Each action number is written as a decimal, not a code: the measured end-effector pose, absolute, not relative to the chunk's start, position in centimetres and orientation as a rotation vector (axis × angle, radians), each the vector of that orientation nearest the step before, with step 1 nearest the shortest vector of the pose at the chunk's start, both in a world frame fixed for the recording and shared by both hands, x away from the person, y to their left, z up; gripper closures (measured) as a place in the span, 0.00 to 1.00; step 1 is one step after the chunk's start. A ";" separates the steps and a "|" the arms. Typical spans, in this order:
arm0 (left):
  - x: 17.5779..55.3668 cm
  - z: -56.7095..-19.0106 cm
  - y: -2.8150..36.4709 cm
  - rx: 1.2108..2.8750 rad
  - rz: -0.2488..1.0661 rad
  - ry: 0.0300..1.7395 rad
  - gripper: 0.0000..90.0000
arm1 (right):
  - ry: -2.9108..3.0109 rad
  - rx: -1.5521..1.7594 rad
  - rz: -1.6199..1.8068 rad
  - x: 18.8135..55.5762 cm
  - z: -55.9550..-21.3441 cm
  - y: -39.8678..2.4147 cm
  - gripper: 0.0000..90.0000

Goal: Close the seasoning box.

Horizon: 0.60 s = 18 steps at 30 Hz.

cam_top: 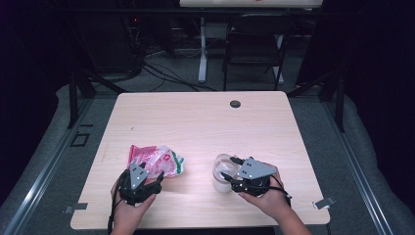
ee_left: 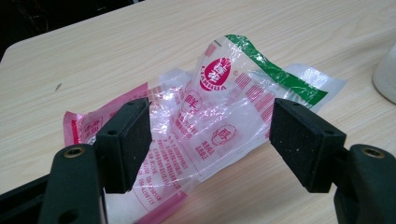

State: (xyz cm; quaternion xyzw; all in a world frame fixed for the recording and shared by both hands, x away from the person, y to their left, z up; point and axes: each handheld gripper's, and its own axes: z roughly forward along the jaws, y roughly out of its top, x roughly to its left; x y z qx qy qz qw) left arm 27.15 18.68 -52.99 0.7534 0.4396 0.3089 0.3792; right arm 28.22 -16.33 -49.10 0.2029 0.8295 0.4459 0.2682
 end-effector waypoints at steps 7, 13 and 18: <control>27.1 -52.9 18.8 1.922 0.789 1.123 0.33 | 2.265 0.547 1.242 28.1 -49.0 -16.2 0.49; 27.2 -52.9 19.0 1.912 0.793 1.131 0.33 | 2.245 0.606 1.301 28.5 -48.8 -17.0 0.48; 27.2 -52.8 19.2 1.908 0.792 1.139 0.33 | 2.223 0.667 1.299 29.1 -48.8 -18.2 0.48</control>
